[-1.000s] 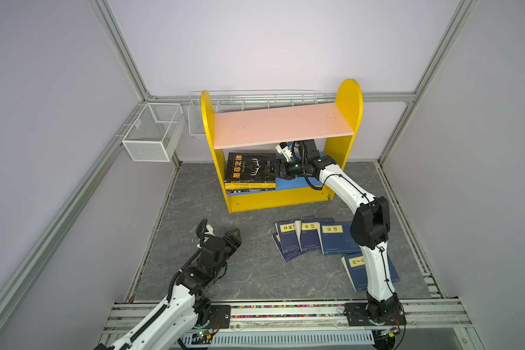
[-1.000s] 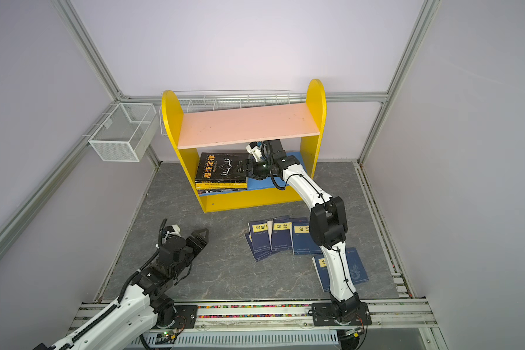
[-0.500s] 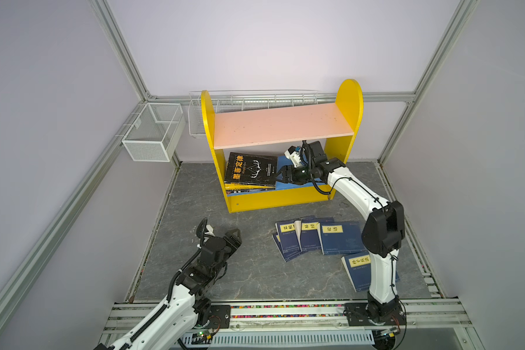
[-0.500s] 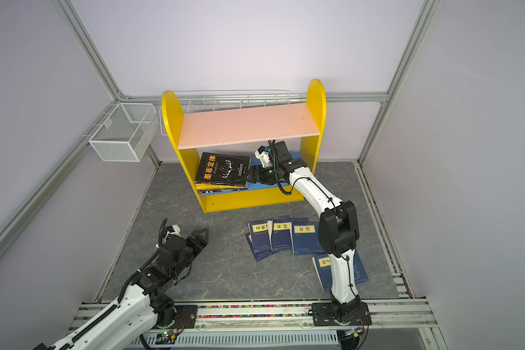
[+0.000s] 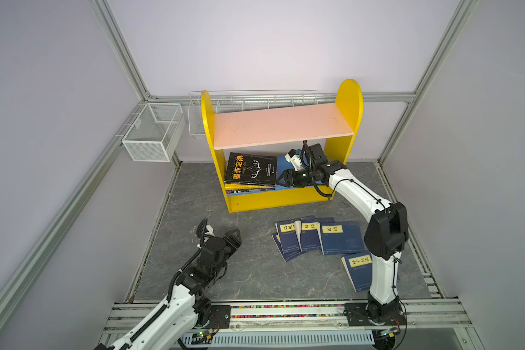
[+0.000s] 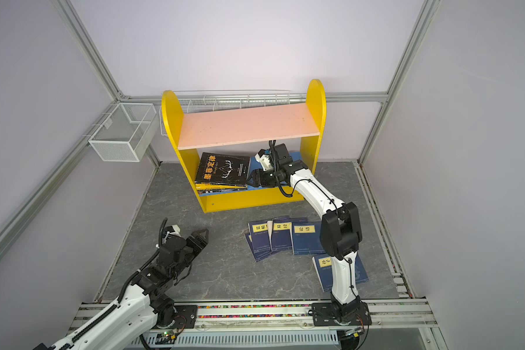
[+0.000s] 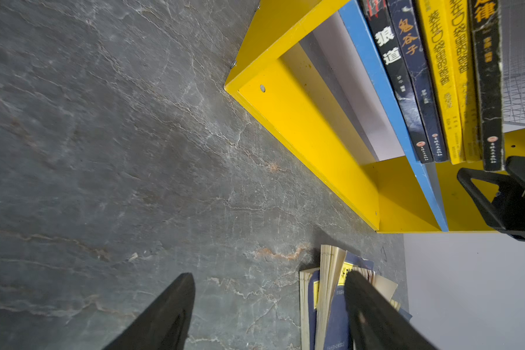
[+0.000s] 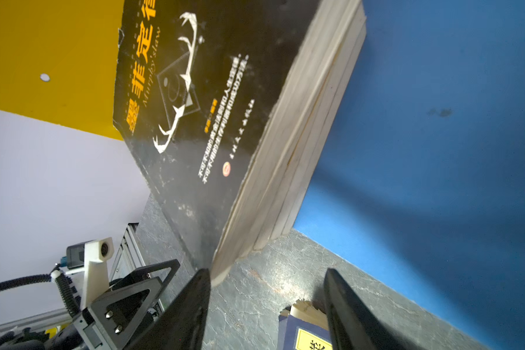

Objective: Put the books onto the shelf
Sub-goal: 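Open right gripper and withdraw it from the shelved black book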

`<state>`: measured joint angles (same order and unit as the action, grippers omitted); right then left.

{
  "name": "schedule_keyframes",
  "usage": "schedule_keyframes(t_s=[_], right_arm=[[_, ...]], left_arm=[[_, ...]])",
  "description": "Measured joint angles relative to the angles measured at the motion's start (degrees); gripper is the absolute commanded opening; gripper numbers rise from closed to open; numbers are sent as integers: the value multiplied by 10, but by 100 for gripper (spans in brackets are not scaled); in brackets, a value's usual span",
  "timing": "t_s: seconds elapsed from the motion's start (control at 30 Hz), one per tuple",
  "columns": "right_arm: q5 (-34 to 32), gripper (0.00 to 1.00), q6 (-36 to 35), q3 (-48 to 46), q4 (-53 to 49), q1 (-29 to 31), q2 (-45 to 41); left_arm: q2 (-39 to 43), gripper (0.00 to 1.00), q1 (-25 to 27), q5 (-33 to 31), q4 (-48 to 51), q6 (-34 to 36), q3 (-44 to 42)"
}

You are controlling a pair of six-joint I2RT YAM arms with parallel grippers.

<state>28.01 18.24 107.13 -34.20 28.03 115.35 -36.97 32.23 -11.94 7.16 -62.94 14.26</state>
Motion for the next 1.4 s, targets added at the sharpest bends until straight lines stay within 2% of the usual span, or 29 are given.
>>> schedule_keyframes(t_s=[0.2, 0.4, 0.73, 0.9, 1.27, 1.4], right_arm=[[-28, 65, -44, -2, -22, 18, -8], [-91, 66, -109, 8, -66, 45, -8], [-180, 64, -214, 119, -114, 89, 43], [-207, 61, -236, 146, -114, 92, 58], [-225, 47, -257, 160, -115, 92, 68], [-227, 47, -258, 160, -114, 92, 68]], left_arm=[[0, 78, 0, 0, 0, 0, 0], [0, 78, 0, 0, 0, 0, 0], [-5, 78, 0, 0, 2, 0, 0], [-5, 78, 0, 0, 6, 0, 0], [-7, 78, 0, 0, 11, 0, 0], [-9, 78, 0, 0, 11, 0, 0]])
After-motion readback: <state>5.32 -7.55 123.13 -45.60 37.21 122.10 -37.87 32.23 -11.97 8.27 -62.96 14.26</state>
